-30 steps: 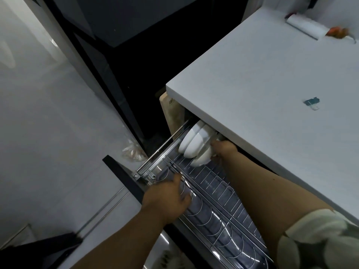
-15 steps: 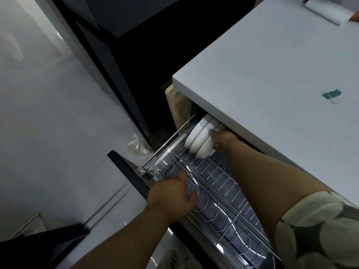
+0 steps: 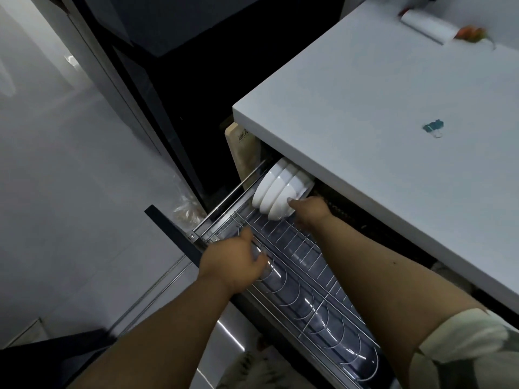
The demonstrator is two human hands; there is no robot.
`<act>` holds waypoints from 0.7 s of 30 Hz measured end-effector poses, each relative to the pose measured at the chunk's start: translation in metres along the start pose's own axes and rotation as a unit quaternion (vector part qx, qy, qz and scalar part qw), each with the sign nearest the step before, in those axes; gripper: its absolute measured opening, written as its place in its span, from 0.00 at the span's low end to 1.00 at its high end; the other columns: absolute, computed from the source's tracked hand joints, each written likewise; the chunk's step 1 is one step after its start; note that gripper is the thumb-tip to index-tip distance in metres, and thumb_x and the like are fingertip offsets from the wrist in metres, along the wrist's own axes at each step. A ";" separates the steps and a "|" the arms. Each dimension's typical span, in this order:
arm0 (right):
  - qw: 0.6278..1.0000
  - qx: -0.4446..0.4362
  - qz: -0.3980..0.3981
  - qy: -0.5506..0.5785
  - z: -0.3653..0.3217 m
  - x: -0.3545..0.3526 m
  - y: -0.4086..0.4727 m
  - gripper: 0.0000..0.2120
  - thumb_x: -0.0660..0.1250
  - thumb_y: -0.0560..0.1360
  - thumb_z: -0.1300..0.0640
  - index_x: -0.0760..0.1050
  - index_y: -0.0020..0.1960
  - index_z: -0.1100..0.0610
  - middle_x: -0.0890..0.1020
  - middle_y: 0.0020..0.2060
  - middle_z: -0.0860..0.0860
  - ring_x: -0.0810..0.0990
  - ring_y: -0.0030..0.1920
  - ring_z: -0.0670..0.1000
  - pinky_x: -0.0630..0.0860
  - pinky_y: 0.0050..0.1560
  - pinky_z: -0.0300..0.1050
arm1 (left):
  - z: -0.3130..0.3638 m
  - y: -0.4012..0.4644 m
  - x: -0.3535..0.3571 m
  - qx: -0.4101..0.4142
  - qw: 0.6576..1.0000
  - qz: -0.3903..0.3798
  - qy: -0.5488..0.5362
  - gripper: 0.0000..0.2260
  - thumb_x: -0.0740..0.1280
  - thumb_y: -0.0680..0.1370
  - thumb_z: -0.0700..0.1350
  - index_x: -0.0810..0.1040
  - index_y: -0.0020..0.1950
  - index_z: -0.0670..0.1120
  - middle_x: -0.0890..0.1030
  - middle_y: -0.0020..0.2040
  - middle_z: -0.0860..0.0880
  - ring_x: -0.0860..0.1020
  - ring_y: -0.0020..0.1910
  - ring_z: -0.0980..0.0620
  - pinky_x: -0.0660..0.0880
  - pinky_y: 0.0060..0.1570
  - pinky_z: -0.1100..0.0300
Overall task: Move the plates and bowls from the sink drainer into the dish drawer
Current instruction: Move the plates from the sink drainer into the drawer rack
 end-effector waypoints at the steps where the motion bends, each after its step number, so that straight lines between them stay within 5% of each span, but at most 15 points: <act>1: 1.000 0.004 -0.012 0.017 0.003 -0.001 -0.009 0.14 0.69 0.75 0.52 0.70 0.39 0.60 0.73 0.31 0.55 0.72 0.28 0.52 0.71 0.29 0.42 | 0.001 0.001 -0.002 -0.001 1.000 -0.007 0.001 0.20 0.57 0.77 0.60 0.68 0.62 0.49 0.81 0.47 0.49 0.80 0.46 0.46 0.75 0.44 0.56; 8: 0.997 -0.057 -0.042 0.030 0.030 -0.024 -0.076 0.17 0.65 0.78 0.56 0.67 0.32 0.58 0.72 0.24 0.55 0.69 0.24 0.51 0.70 0.28 0.40 | 0.009 -0.018 -0.007 -0.015 0.999 -0.006 -0.036 0.16 0.59 0.78 0.57 0.70 0.62 0.52 0.80 0.53 0.50 0.78 0.50 0.48 0.72 0.45 0.58; 16: 0.992 -0.005 -0.017 0.122 0.105 -0.045 -0.143 0.14 0.64 0.79 0.55 0.66 0.37 0.56 0.74 0.29 0.55 0.72 0.26 0.51 0.71 0.26 0.38 | 0.073 -0.079 0.011 0.032 0.993 -0.014 -0.113 0.21 0.60 0.79 0.53 0.63 0.71 0.51 0.81 0.42 0.51 0.79 0.44 0.48 0.77 0.47 0.51; 21: 0.983 0.013 0.008 0.181 0.144 -0.073 -0.183 0.12 0.64 0.79 0.56 0.66 0.39 0.56 0.73 0.29 0.54 0.70 0.25 0.50 0.68 0.21 0.34 | 0.108 -0.116 0.010 0.053 0.988 -0.016 -0.146 0.18 0.60 0.79 0.52 0.65 0.69 0.52 0.80 0.45 0.53 0.79 0.46 0.49 0.77 0.49 0.50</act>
Point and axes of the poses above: each hand's wrist, its own y-axis towards the middle knuckle, its own x-axis out of the palm, z = x × y, the point moved 7 cm from there along y, towards the middle knuckle
